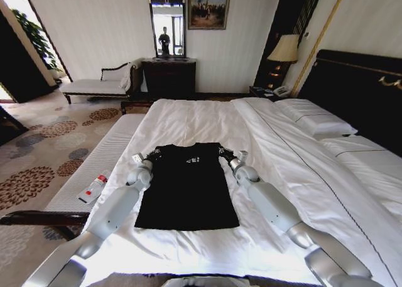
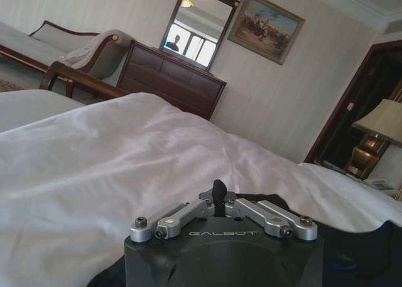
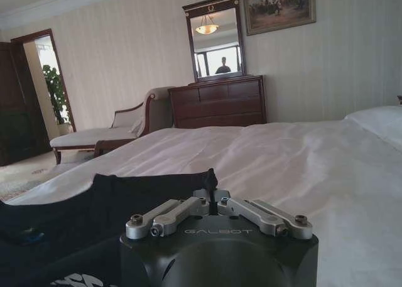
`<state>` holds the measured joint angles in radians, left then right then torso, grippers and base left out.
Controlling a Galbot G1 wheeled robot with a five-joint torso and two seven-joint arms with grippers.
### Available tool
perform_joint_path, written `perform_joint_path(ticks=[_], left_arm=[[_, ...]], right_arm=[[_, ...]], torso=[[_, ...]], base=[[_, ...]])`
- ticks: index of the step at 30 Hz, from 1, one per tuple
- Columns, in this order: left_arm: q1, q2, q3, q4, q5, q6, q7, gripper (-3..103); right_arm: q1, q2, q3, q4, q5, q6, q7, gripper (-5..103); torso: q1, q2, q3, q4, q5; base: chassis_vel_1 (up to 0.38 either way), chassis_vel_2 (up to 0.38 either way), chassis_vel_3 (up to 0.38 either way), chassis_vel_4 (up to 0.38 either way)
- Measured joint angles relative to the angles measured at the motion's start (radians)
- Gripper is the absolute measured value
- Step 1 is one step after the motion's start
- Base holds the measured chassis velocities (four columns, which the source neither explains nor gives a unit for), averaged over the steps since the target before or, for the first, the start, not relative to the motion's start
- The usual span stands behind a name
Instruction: Fold the clothes on the bed.
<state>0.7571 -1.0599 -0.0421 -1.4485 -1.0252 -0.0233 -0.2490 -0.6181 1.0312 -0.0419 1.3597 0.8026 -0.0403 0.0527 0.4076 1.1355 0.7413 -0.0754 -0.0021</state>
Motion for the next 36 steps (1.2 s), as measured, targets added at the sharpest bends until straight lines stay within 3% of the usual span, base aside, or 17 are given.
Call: perform_joint_path(ticks=[3,8,14,17,21,29,36], left_arm=[[0.109,0.021,-0.026,-0.064,0.033,-0.015,0.002,2],[0.237,0.059,-0.058,-0.159,0.111,-0.027,0.017,2],[0.348,0.055,-0.073,-0.244,0.204,-0.041,0.023,2],[0.433,0.048,-0.066,-0.293,0.275,-0.055,0.045,2],[0.493,0.052,-0.094,-0.312,0.289,-0.06,0.055,2],[0.609,0.065,-0.154,-0.366,0.313,-0.069,0.071,2],[0.74,0.057,-0.268,-0.446,0.343,-0.082,0.104,2]], right_arm=[[-0.088,-0.052,0.018,0.071,-0.041,0.008,-0.013,1],[-0.234,-0.069,0.047,0.15,-0.108,0.025,-0.015,1],[-0.337,-0.076,0.098,0.238,-0.131,0.025,-0.01,1],[-0.536,-0.089,0.227,0.345,-0.193,0.045,-0.017,1],[-0.618,-0.083,0.244,0.365,-0.229,0.071,-0.026,1],[-0.717,-0.056,0.252,0.392,-0.274,0.098,-0.038,1],[-0.793,-0.037,0.262,0.435,-0.299,0.101,-0.038,1]], torso=[[0.0,0.0,0.0,-0.0004,0.0001],[0.0,0.0,0.0,-0.0006,0.0007],[0.0,0.0,0.0,0.0001,0.0004],[0.0,0.0,0.0,-0.0015,0.0004],[0.0,0.0,0.0,0.0,0.0006],[0.0,0.0,0.0,-0.0003,0.0004],[0.0,0.0,0.0,-0.0003,0.0003]], base=[[0.0,0.0,0.0,0.0],[0.0,0.0,0.0,0.0],[0.0,0.0,0.0,0.0],[0.0,0.0,0.0,0.0],[0.0,0.0,0.0,0.0],[0.0,0.0,0.0,0.0],[0.0,0.0,0.0,0.0]])
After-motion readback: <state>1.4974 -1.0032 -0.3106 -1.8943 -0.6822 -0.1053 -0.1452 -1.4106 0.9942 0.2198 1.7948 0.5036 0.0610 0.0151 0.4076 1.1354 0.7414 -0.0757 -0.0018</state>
